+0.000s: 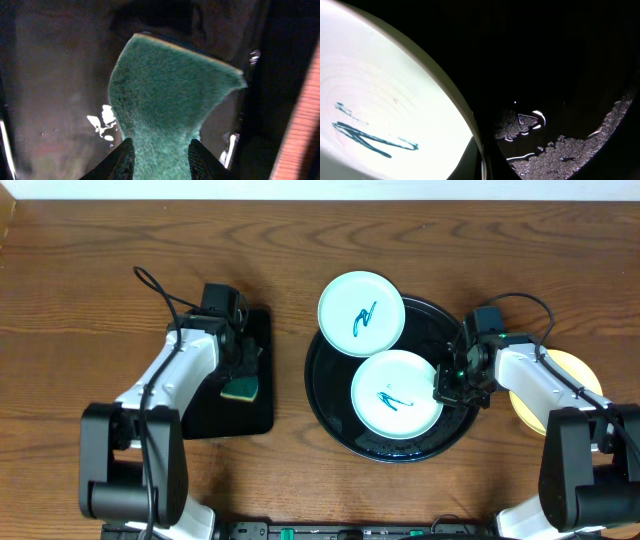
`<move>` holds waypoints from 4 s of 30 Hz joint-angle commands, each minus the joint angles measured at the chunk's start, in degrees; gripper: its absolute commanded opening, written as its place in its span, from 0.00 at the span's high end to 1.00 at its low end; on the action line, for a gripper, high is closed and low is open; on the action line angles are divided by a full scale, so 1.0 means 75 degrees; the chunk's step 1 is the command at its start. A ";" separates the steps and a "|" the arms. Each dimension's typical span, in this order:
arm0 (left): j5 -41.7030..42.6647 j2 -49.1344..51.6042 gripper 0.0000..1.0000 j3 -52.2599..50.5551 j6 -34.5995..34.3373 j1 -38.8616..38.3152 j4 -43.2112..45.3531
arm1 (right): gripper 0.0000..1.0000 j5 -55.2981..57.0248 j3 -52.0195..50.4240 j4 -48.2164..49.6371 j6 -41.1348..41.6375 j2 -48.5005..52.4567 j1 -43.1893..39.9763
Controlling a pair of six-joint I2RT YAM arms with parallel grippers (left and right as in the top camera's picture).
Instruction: Clean dirty plates on tray and stack at the side
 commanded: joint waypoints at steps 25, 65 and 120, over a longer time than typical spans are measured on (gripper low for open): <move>0.0000 0.0571 0.92 -0.0160 -0.0076 0.0026 -0.0137 | 0.99 0.0061 -0.0038 0.0070 0.0017 0.0079 0.0026; -0.0006 0.0414 0.38 -0.0154 -0.0073 0.0026 -0.0017 | 0.99 0.0061 -0.0038 0.0044 0.0017 0.0079 0.0026; -0.0376 -0.0437 0.91 -0.0090 -0.0399 0.0032 -0.0140 | 0.99 0.0061 -0.0038 0.0076 0.0020 0.0079 0.0026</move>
